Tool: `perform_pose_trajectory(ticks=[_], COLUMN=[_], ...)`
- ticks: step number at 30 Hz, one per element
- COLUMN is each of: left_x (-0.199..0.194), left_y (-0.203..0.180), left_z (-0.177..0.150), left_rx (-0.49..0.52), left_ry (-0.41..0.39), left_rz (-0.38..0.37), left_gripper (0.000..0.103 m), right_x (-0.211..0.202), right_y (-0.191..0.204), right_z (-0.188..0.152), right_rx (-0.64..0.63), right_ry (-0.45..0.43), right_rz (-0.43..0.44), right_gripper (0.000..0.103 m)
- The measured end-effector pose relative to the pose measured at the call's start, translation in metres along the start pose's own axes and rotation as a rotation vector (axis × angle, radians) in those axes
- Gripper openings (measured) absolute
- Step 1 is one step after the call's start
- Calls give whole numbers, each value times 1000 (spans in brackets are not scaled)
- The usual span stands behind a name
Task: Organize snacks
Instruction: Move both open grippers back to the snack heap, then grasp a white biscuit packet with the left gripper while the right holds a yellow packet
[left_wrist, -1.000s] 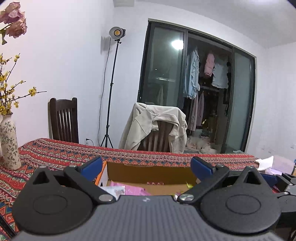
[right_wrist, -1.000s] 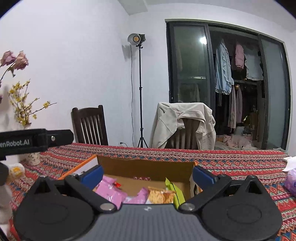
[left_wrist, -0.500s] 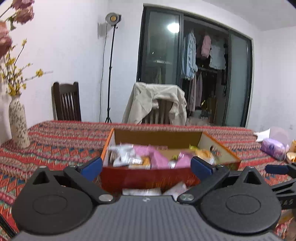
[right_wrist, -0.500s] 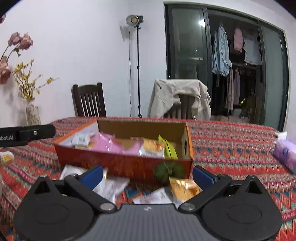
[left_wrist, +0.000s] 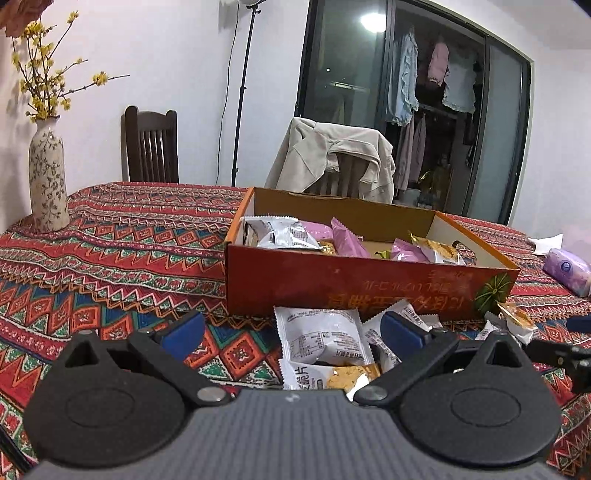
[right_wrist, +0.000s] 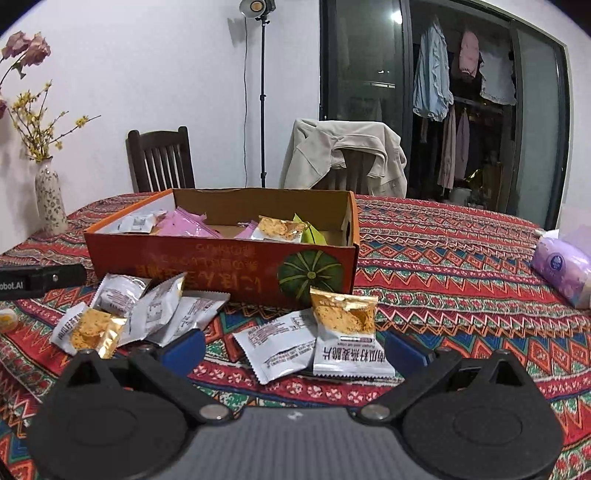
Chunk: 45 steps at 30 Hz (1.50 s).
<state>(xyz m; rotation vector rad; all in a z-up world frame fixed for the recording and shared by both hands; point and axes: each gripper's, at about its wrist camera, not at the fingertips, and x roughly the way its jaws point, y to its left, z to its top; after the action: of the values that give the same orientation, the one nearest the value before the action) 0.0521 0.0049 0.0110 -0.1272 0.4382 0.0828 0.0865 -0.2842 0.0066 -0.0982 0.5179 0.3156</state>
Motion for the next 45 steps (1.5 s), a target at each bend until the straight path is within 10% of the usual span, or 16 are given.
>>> perform_pose_trajectory(ticks=[14,19,45], left_x=[5,6,27], left_y=[2,2,-54], left_z=[-2,-2,-12], left_rx=[-33,-35,129], left_ry=[26,36,246], left_rz=[-4,-7,110], left_gripper=[103,103,103], right_x=[57,55,20], right_y=[-39,-41,-25], right_z=[14,9,5], right_rx=[86,117,33], right_ry=[132,99,-91], right_rz=[-39,-6,53], right_gripper=[74,43,43])
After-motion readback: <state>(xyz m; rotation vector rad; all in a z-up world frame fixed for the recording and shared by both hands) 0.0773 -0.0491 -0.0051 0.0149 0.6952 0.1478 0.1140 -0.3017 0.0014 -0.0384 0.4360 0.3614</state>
